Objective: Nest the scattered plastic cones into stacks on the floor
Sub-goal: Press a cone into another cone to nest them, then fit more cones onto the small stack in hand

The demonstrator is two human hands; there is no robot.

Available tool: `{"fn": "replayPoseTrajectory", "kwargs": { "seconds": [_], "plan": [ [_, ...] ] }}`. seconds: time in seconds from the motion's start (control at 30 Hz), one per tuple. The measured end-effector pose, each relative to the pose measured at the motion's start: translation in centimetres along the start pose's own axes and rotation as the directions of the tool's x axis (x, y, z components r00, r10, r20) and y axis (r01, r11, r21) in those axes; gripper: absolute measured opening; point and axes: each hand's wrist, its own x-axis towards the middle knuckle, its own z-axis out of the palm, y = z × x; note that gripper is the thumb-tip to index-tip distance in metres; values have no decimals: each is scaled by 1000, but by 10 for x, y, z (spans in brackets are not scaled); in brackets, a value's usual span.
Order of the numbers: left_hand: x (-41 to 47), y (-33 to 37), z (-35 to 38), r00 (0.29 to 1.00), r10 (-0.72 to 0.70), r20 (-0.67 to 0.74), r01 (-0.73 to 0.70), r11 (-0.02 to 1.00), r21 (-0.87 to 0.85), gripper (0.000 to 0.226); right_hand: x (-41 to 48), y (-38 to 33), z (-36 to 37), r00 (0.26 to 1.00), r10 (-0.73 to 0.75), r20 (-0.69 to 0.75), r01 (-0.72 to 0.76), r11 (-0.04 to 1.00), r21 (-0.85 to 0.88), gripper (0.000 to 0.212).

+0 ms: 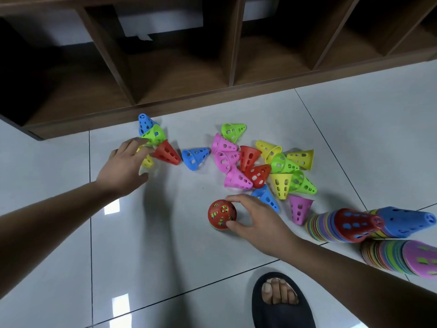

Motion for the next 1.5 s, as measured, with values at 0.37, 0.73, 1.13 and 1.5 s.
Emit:
{"fn": "replayPoseTrajectory", "kwargs": {
  "seconds": [0.37, 0.73, 1.13, 1.5],
  "plan": [
    [2, -30, 8, 984, -130, 122, 136, 989, -49, 91, -15, 78, -48, 875, 57, -481, -291, 855, -428, 51],
    [-14, -17, 16, 977, -95, 191, 78, 992, 97, 61, -11, 96, -40, 954, 152, -259, -265, 831, -489, 42],
    [-29, 71, -13, 982, 176, -63, -185, 963, -196, 57, -19, 60, -58, 902, 73, -426, -144, 980, -136, 10],
    [-49, 168, -48, 952, 280, -123, -300, 781, -548, 55, -7, -4, -70, 869, 422, -257, -98, 657, 748, 19]
  ]
}}
